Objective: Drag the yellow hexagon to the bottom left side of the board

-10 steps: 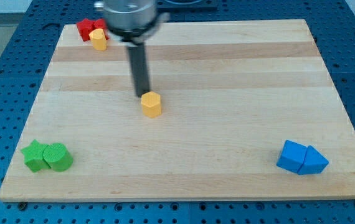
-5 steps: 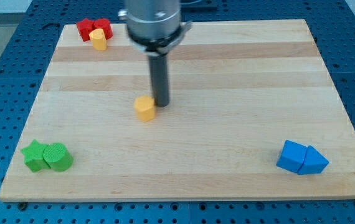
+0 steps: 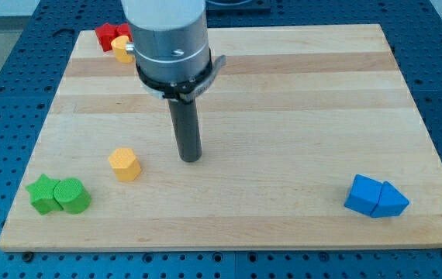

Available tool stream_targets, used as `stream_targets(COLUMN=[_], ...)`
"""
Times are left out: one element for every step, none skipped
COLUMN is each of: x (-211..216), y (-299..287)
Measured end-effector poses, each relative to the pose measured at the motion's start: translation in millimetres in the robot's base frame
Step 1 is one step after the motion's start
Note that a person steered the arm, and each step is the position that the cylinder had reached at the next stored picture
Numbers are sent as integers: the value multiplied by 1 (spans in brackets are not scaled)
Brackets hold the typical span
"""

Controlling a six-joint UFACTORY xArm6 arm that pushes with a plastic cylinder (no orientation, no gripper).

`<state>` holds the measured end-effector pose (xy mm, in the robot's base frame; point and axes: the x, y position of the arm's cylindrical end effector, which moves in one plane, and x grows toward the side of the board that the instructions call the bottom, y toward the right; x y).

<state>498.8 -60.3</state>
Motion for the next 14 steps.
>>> stream_targets(x=[9,9,9,9,9,-5,-11,-8,-4,-2,-2,0,0,0], y=[-28,-65,-102,-138,-147,-144,-148,-166,-175,-183,-185,-185,-185,-182])
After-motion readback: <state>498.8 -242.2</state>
